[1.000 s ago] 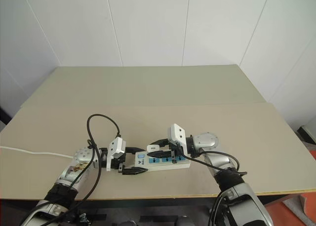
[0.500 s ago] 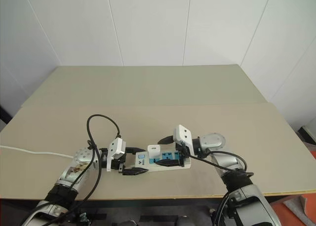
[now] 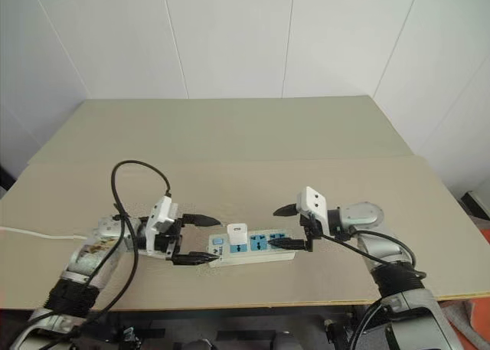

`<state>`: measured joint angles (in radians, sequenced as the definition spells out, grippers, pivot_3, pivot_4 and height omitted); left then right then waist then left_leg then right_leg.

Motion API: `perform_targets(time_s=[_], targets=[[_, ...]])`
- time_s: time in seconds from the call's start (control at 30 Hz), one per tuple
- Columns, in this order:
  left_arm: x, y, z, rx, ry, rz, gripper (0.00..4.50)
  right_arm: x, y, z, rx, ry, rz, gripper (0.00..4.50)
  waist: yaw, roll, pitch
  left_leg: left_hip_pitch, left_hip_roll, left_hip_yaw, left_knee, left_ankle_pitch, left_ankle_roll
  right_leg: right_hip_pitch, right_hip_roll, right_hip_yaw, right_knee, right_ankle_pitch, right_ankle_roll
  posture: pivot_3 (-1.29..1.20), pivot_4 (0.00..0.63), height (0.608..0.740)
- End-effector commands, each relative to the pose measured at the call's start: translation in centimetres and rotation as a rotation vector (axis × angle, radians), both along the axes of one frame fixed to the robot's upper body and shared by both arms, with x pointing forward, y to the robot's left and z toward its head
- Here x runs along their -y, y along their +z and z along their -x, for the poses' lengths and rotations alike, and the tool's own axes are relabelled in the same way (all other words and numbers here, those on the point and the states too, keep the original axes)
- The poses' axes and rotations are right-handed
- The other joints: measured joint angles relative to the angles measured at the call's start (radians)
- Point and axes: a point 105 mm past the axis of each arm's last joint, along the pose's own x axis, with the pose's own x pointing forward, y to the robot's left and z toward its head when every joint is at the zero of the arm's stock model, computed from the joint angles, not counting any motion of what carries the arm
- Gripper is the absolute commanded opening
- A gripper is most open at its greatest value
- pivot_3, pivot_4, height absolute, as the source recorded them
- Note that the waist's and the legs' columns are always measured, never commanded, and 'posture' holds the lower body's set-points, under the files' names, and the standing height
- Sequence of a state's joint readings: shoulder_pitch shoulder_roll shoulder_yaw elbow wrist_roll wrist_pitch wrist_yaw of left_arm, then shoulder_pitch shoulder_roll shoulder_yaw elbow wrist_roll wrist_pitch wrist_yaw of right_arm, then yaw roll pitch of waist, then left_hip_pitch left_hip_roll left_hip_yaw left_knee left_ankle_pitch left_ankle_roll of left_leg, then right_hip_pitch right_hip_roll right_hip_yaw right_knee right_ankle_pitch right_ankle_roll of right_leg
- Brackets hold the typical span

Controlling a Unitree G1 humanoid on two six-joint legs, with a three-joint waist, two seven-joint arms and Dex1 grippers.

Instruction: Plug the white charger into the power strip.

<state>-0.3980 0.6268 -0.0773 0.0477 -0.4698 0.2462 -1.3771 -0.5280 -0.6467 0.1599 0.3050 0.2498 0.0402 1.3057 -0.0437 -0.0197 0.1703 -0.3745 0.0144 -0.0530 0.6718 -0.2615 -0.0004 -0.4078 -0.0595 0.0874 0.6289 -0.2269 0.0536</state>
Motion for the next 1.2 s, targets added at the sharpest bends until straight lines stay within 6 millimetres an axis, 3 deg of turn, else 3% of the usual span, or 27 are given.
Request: perform_targets(time_s=[0.03, 0.2, 0.33, 0.67, 0.83, 1.2], targets=[[-1.0, 2.9, 0.5, 0.037, -0.027, 0.032, 4.47, 1.9, 2.0, 0.4, 0.075, -0.013, 0.009, 4.50, 0.001, 0.000, 0.001, 0.000, 0.000, 0.000, 0.000, 0.000, 0.000, 0.000, 0.000, 0.000, 0.000, 0.000, 0.000, 0.00, 0.150, 0.740], [-3.9, 3.6, -1.0, 0.116, 0.116, -0.026, 4.47, 4.6, 4.4, 0.9, 0.124, -0.081, 0.007, 4.50, 0.001, 0.000, 0.006, 0.000, 0.000, 0.000, 0.000, 0.000, 0.000, 0.000, 0.000, 0.000, 0.000, 0.000, 0.000, 0.00, 0.150, 0.740], [-6.3, 3.2, -2.3, 0.152, 0.249, -0.085, 4.47, 6.6, 5.0, 1.7, 0.147, -0.128, 0.047, 4.50, 0.000, 0.000, 0.008, 0.000, 0.000, 0.000, 0.000, 0.000, 0.000, 0.000, 0.000, 0.000, 0.000, 0.000, 0.000, 0.00, 0.150, 0.740], [-9.1, 2.3, -1.5, 0.123, 0.369, -0.116, 4.47, 11.1, 5.1, 4.4, 0.161, -0.278, 0.169, 4.50, 0.002, 0.000, 0.009, -0.003, 0.000, 0.001, 0.000, 0.000, 0.000, -0.004, 0.000, 0.000, 0.001, 0.000, 0.000, 0.00, 0.150, 0.740], [-9.9, 2.0, -1.1, 0.101, 0.398, -0.119, 4.47, 12.2, 5.1, 5.5, 0.151, -0.313, 0.191, 4.50, 0.000, 0.000, 0.009, -0.003, 0.000, 0.001, 0.000, 0.000, 0.000, -0.004, 0.000, 0.001, 0.001, 0.000, 0.000, 0.00, 0.150, 0.740], [-9.6, 2.2, -0.5, 0.094, 0.383, -0.108, 4.47, 12.1, 5.1, 5.7, 0.153, -0.325, 0.190, 4.50, 0.001, 0.000, 0.009, -0.004, 0.000, 0.001, 0.000, 0.000, 0.000, -0.004, 0.000, 0.001, 0.001, 0.000, 0.000, 0.00, 0.150, 0.740]])
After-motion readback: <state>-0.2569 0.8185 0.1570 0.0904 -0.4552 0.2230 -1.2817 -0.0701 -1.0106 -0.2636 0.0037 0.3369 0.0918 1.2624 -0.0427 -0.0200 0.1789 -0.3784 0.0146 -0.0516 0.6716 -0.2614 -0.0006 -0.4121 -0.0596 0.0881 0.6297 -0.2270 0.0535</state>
